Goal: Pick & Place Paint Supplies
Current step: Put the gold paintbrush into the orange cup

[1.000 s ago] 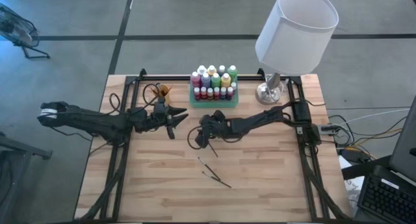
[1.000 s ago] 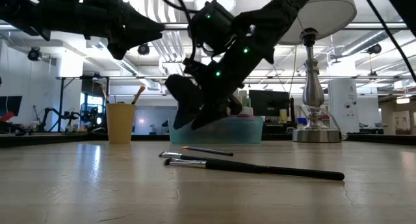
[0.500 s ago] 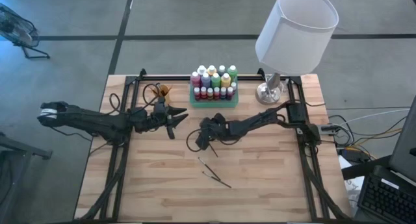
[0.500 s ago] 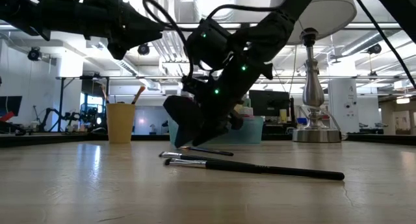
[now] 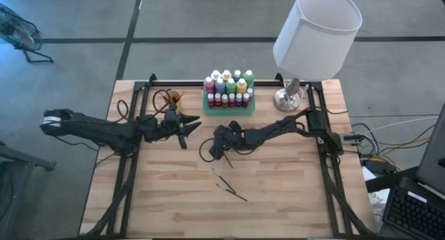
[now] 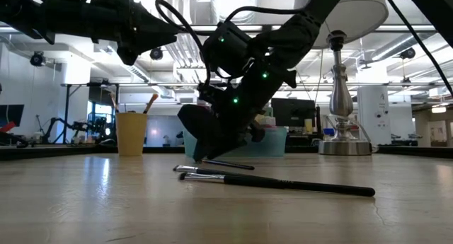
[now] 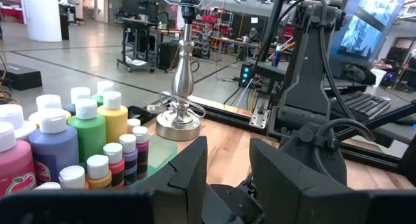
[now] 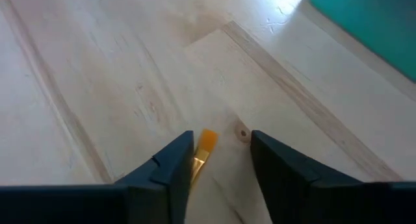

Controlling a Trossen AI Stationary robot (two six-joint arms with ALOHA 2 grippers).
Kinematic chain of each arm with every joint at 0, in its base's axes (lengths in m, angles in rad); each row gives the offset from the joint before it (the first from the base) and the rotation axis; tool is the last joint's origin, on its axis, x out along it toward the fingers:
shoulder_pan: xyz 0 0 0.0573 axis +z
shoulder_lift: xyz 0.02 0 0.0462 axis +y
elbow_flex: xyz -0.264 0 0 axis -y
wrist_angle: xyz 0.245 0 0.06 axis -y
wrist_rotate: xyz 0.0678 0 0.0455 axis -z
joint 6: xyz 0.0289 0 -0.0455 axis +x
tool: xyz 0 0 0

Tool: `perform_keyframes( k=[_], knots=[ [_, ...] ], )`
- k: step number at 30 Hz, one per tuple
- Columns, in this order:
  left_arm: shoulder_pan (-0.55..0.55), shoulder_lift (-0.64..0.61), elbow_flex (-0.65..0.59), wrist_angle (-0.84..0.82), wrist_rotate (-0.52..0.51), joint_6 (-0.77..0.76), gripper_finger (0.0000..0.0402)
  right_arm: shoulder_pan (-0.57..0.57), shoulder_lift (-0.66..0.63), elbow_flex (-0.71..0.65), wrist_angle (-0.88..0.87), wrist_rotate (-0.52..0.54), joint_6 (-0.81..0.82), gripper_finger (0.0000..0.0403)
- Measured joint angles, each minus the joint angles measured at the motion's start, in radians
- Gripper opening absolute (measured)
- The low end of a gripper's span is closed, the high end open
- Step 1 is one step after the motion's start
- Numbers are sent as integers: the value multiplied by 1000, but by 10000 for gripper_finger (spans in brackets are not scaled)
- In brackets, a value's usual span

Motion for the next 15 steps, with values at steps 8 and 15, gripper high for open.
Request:
perform_keyframes(
  k=[8,15],
  knots=[
    [0,0,0,0,0,-7,122,-4,0,1,-8,-33,-1,80],
    [0,0,0,0,0,-10,122,-28,-3,3,-30,-129,-8,12]
  ],
)
